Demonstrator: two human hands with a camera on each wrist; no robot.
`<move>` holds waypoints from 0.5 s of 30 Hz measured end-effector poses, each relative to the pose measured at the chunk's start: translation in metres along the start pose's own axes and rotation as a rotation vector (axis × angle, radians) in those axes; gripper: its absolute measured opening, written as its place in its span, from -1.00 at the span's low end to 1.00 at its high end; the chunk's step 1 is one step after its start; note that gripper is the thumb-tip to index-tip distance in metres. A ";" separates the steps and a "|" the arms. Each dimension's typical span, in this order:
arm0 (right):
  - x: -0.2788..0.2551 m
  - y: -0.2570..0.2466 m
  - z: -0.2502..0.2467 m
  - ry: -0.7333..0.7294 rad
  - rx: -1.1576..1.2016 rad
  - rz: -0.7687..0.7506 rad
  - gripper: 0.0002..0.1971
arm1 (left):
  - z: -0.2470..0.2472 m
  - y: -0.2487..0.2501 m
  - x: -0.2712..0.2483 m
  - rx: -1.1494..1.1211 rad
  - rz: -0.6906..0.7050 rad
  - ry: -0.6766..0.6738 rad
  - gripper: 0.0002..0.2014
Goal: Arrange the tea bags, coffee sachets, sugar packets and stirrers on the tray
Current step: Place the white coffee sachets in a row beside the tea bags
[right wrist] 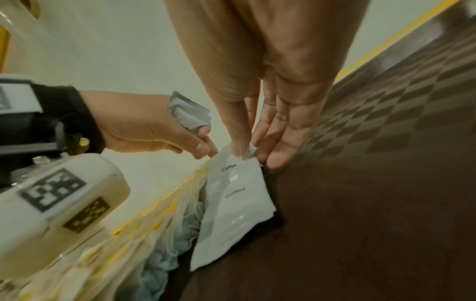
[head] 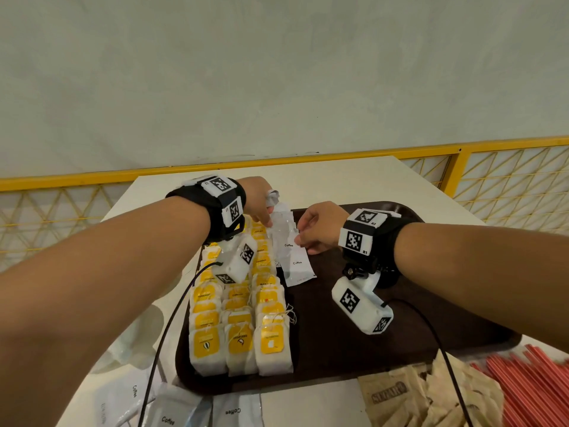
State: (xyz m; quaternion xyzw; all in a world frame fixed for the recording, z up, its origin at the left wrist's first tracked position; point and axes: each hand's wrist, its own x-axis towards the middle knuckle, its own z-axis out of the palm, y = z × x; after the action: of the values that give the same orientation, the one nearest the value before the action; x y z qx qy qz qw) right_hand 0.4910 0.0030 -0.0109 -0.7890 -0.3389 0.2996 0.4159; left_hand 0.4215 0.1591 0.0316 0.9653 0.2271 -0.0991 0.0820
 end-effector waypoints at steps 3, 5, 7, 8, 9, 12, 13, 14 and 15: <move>-0.001 0.000 0.001 -0.002 -0.007 0.002 -0.81 | 0.003 0.007 -0.002 0.104 0.019 -0.014 -0.83; -0.001 0.001 0.001 -0.001 -0.014 -0.001 -0.82 | 0.005 0.012 -0.002 0.153 0.025 -0.029 -0.83; 0.000 0.002 0.001 0.005 -0.017 -0.012 -0.81 | 0.007 0.015 0.000 0.182 0.033 -0.043 -0.80; 0.000 0.002 0.000 0.010 -0.013 -0.019 -0.81 | 0.008 0.016 0.002 0.181 0.040 -0.045 -0.83; 0.000 0.003 0.000 0.016 -0.009 -0.026 -0.80 | 0.008 0.017 0.003 0.168 0.050 -0.044 -0.88; 0.000 0.003 0.000 0.042 -0.001 -0.046 -0.78 | 0.009 0.019 0.007 0.155 0.091 -0.047 -0.75; 0.000 0.003 0.000 0.046 0.000 -0.050 -0.77 | 0.010 0.020 0.009 0.164 0.102 -0.048 -0.71; 0.001 0.003 0.000 0.048 0.000 -0.052 -0.77 | 0.010 0.021 0.010 0.175 0.108 -0.054 -0.69; 0.001 0.003 0.000 0.048 -0.001 -0.051 -0.77 | 0.011 0.022 0.011 0.181 0.114 -0.064 -0.68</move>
State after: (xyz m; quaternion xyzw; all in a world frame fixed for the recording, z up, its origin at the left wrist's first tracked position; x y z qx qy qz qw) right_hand 0.4922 0.0024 -0.0133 -0.7871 -0.3490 0.2699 0.4311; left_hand 0.4396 0.1417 0.0214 0.9765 0.1592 -0.1452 0.0071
